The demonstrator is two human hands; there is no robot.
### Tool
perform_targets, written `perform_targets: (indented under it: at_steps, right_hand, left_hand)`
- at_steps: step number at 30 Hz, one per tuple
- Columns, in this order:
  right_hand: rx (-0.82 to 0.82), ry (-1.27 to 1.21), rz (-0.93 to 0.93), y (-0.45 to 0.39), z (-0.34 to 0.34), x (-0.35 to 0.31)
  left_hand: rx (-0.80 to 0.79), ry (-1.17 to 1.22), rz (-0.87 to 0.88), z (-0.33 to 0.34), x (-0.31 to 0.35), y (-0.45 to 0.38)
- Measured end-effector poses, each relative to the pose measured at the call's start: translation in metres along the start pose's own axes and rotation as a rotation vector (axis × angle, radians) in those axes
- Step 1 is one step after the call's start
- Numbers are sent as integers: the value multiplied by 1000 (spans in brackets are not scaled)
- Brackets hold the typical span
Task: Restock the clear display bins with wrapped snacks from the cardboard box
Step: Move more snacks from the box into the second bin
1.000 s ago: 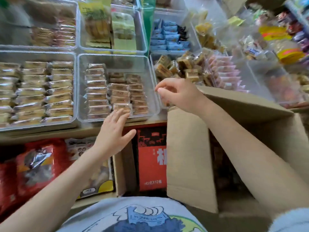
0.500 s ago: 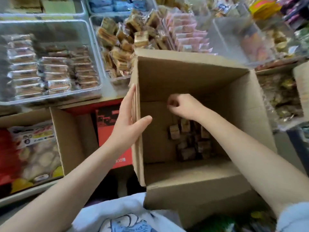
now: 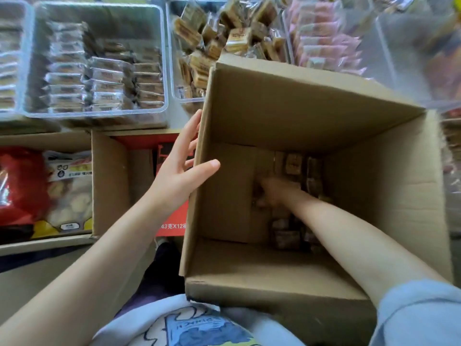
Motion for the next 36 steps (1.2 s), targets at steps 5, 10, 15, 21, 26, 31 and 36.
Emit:
perform_targets:
  at_steps: [5,10,15,21,26,31,36]
  right_hand:
    - [96,-804,-54,52,-80,-3]
    - [-41,-1574,-395,124,-151,-59]
    - [-60,-1450,-526,162,-205,-114]
    - [561,-1028,-165,148,-267,-124]
    - [606,-452,-389,124,-300,-207]
    - [551,-353,-449,76,-320,-261]
    - [716,-327,-235,-3,-358,-266]
  left_hand:
    - [49,-116,-2,-5,6,4]
    - [79,-541,287,3,54,9]
    - [184,-399,467,-21,106,5]
    - [209,-279,240,-114,115,-10]
    - [80,-250,119,-172,100,-18]
    - [157,-350,85,-235,86,-40]
    - [148,-951,-33,-308,31,-72]
Point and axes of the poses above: each hand's wrist, its own y-axis away from the middle knuckle, its own z-axis out of the palm, x = y × z, the point moved 9 cm from there along -y, towards the middle knuckle, and after that the axes turned 12 degrees about y, right-handed, at the moved point
